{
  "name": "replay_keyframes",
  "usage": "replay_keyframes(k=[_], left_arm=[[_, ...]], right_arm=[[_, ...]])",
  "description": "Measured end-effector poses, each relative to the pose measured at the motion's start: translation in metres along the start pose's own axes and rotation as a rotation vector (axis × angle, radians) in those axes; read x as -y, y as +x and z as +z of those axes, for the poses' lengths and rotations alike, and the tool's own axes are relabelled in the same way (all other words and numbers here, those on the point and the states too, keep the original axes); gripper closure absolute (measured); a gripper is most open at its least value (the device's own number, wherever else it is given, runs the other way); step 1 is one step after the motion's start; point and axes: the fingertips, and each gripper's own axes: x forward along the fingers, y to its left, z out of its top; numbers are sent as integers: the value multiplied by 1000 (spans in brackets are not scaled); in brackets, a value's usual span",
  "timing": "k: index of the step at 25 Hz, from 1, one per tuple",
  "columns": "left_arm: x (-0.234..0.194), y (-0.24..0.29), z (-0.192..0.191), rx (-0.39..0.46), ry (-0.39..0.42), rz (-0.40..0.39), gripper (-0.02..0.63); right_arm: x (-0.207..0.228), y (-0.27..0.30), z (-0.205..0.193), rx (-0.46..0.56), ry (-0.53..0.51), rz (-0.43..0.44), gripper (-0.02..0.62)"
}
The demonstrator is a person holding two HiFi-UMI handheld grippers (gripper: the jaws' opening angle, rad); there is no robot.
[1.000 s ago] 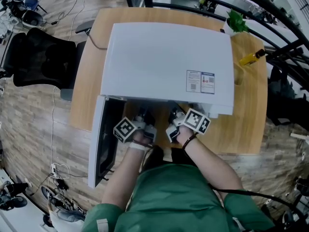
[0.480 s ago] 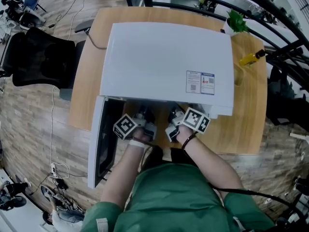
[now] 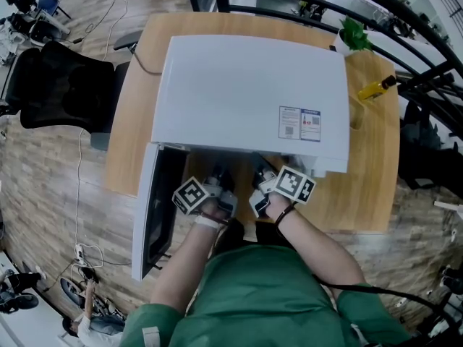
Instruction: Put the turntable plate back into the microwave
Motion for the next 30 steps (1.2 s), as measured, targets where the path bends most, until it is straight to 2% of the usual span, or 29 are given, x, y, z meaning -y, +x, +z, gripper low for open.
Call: replay_keyframes(k=[5,9,12,14,16,18,20,22,26,30], left_arm=[[12,-8,-30,-79,94,4,589],[15,-22,-39,-80,77,-1,588],[17,-35,-39,-65,45,-6,588],[22,-44,-41,-65,65,-8,589],[29,-50,-45,-80,135,-2,588],[36,-55,-51,-104,258,22,589],[42,-61,-53,-119,390,54,589],[51,-67,-55,-128,477,67,589],[74,-77,-60,-147,607,75,589],[102,-87,-56,-115,660,45,589]], right_arm=[[-13,-11,-7,-35,-153,3,589],[-14,-27,-10,-34,-151,5,589],[-14,-43,-14,-46,-191,-1,589],[-14,-55,-17,-49,-220,-4,589],[-14,-66,-18,-46,-248,-1,589],[-23,-74,-18,-40,-287,14,589],[-35,-80,-17,-34,-354,27,589],[-47,-86,-19,-33,-455,34,589],[-68,-96,-27,-49,-712,49,589],[-89,-105,-35,-55,-827,67,589]])
